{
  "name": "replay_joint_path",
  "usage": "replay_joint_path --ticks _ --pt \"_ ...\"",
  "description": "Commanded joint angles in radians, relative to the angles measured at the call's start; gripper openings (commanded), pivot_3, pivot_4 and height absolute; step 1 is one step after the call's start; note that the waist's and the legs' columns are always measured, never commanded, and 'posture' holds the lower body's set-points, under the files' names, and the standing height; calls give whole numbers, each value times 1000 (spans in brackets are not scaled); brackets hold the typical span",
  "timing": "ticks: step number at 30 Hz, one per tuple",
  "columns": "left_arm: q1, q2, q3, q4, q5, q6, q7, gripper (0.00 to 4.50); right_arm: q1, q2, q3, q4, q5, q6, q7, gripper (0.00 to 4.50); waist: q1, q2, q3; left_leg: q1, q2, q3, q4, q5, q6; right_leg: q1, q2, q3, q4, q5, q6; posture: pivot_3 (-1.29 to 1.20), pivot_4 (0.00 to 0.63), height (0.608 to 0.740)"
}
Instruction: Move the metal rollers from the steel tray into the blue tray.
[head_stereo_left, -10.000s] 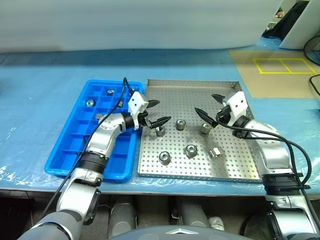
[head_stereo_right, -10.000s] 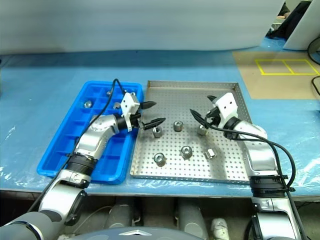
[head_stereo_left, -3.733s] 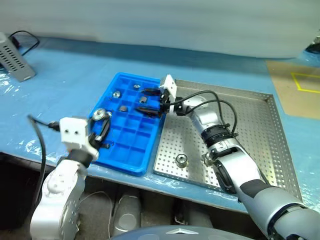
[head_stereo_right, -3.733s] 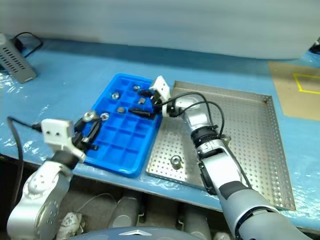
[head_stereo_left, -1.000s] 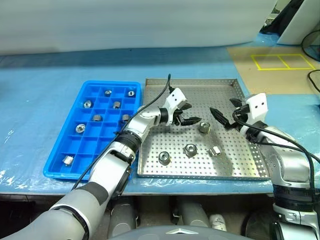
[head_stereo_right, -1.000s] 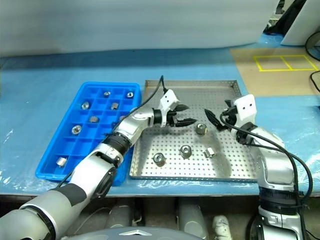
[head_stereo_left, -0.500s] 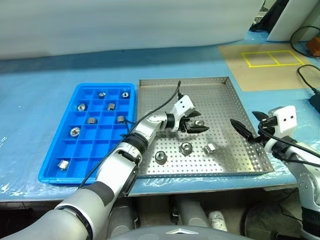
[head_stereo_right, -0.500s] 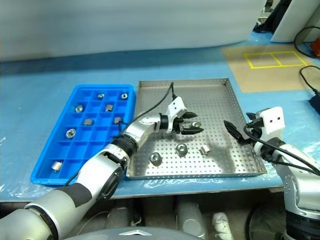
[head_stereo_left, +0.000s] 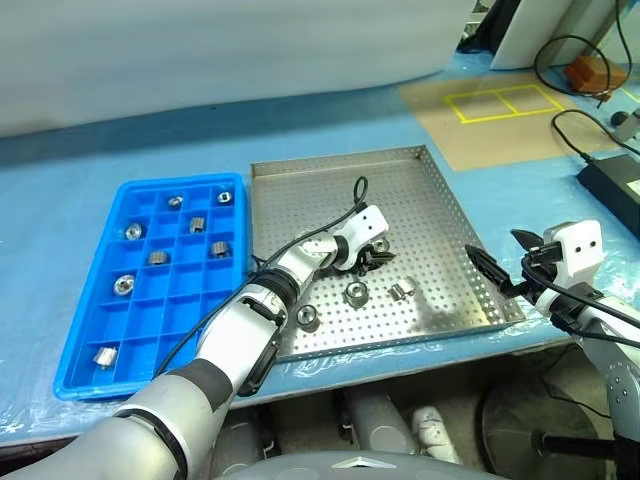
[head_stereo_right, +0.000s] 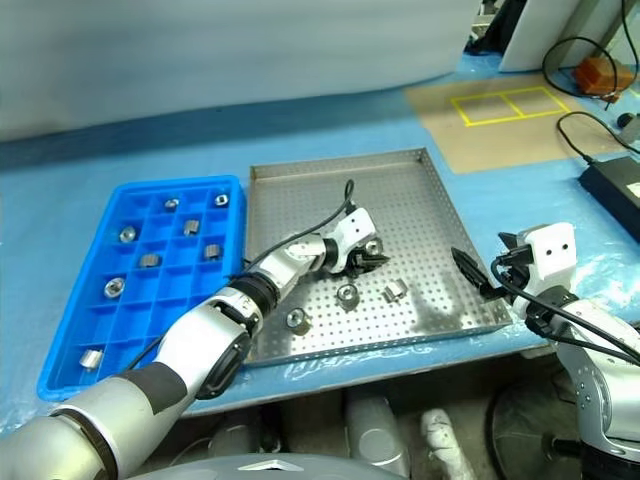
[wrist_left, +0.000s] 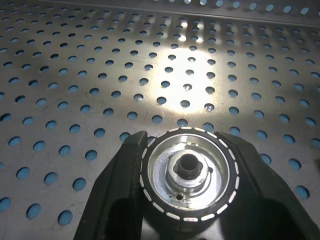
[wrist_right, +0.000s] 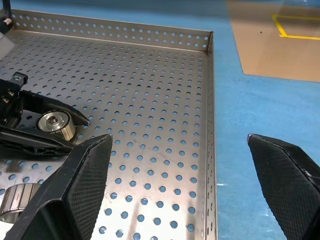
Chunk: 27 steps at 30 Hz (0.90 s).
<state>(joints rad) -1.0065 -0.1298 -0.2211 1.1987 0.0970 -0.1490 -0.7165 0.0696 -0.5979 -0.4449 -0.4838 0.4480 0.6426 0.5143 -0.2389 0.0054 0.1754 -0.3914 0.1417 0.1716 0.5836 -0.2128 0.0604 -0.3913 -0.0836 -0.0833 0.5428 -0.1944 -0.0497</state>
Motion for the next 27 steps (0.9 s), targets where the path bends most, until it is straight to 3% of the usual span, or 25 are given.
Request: replay_joint_path --ticks 1,4,8,13,16,20,23,27 --pt "-5 -7 72 -67 -74 -6 -35 1751 -34 1 25 -2 5 -26 -3 4500 -8 0 0 0 -1 0 0 0 1 0 -1 0 0 1 -1 -607 150 740" --pt "14 10 134 -177 -160 25 -106 1751 -86 6 83 32 -1 -39 8 4500 -18 0 0 -2 -5 -1 0 -1 2 0 -5 -1 0 2 0 -551 150 740" --pt "96 71 185 -446 -224 178 -61 1751 -228 26 231 140 -30 -74 56 4500 -20 0 0 -11 -4 -3 13 -4 8 -4 -7 -2 6 3 -1 -408 150 740" --pt "347 181 194 -999 -222 419 77 1751 -473 79 405 391 -92 -178 173 4500 15 -1 1 -14 -4 -4 17 -4 7 -7 -9 -2 16 4 -2 -174 150 740" --pt "509 235 191 -1288 -197 530 166 1751 -588 120 473 534 -117 -242 250 4500 68 -1 1 -12 -3 -5 19 -2 5 -11 -9 -3 24 2 -4 -72 150 740" --pt "695 261 224 -1573 -167 620 304 1751 -702 171 530 735 -165 -345 329 4500 182 -1 1 -12 0 -5 20 0 1 -15 -9 -3 32 0 -8 61 150 740" --pt "819 290 244 -1717 -137 635 366 1751 -757 205 548 830 -179 -393 375 4500 262 -1 2 -11 0 -5 20 2 -1 -15 -9 -3 33 0 -9 128 150 740" --pt "965 309 273 -1851 -120 659 427 1751 -799 234 563 916 -196 -437 423 4500 326 -1 2 -11 0 -2 21 2 -1 -14 -9 0 33 0 -9 181 150 740"
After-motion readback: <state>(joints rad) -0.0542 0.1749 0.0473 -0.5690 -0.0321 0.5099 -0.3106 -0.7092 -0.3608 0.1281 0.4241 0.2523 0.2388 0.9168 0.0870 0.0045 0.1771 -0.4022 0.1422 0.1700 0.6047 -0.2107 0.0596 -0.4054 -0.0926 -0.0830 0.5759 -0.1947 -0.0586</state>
